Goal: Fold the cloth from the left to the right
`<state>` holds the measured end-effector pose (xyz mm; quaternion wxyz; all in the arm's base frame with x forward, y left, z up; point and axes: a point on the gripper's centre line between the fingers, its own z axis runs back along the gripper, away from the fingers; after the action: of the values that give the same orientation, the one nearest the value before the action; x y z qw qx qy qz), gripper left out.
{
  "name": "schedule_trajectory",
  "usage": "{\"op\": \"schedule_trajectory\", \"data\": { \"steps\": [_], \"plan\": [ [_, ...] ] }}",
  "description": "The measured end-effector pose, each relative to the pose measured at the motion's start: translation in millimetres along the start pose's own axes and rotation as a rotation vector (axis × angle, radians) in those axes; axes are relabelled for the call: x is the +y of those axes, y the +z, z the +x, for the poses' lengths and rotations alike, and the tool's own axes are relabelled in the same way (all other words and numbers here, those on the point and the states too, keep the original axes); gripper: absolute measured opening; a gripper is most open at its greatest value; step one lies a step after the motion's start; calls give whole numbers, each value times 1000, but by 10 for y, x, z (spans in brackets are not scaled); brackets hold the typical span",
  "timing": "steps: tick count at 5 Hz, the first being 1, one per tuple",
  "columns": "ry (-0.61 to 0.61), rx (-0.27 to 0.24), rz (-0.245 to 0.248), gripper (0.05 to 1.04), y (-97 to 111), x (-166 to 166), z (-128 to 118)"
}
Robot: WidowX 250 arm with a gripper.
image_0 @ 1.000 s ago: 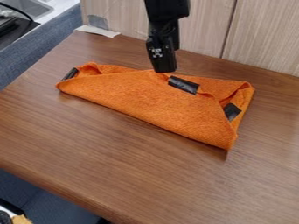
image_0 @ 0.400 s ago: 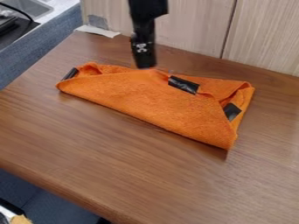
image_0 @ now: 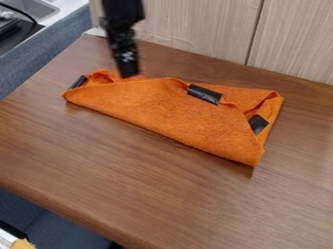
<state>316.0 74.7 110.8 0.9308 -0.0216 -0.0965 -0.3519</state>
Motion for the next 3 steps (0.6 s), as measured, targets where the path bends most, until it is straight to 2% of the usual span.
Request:
{"op": "schedule_trajectory", "data": {
  "steps": [2,3],
  "plan": [
    [416,-37,80,999,21,279,-403],
    [566,-25,42,999,-174,362,-519]
  ]
}}
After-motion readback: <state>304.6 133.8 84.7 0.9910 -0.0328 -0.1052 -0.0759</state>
